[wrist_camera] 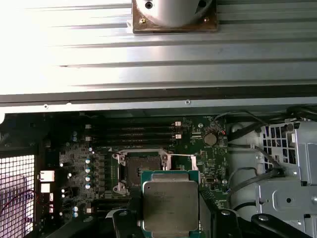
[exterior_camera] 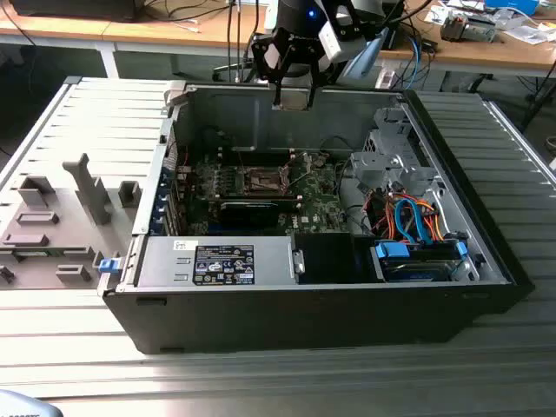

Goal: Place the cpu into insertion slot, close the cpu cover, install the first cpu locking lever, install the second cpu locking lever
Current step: 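Place the cpu into insertion slot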

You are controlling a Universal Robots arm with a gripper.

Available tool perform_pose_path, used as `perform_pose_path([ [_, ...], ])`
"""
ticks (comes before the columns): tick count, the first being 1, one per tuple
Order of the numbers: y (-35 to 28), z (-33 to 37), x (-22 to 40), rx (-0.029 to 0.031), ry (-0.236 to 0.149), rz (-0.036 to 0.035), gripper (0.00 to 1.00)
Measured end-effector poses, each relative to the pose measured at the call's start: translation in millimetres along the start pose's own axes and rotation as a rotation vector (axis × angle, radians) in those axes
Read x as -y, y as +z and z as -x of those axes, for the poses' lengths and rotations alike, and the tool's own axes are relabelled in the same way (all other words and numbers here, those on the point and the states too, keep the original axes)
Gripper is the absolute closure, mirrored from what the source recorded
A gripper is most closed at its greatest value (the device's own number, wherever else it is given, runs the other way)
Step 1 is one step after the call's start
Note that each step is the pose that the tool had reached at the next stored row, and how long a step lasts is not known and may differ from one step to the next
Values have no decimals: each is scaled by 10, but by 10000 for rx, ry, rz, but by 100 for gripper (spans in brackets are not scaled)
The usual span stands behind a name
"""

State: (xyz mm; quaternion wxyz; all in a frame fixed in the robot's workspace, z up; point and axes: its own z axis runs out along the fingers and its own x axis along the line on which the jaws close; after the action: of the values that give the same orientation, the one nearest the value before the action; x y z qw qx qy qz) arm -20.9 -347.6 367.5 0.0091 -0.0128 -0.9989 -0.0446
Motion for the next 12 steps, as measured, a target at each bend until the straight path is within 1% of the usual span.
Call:
perform_pose_path([
  [2,3,0,0,0,0,-10,45],
  [11,18,-1,1,0,0,-9,45],
  [12,56,-2,5,0,0,-9,45],
])
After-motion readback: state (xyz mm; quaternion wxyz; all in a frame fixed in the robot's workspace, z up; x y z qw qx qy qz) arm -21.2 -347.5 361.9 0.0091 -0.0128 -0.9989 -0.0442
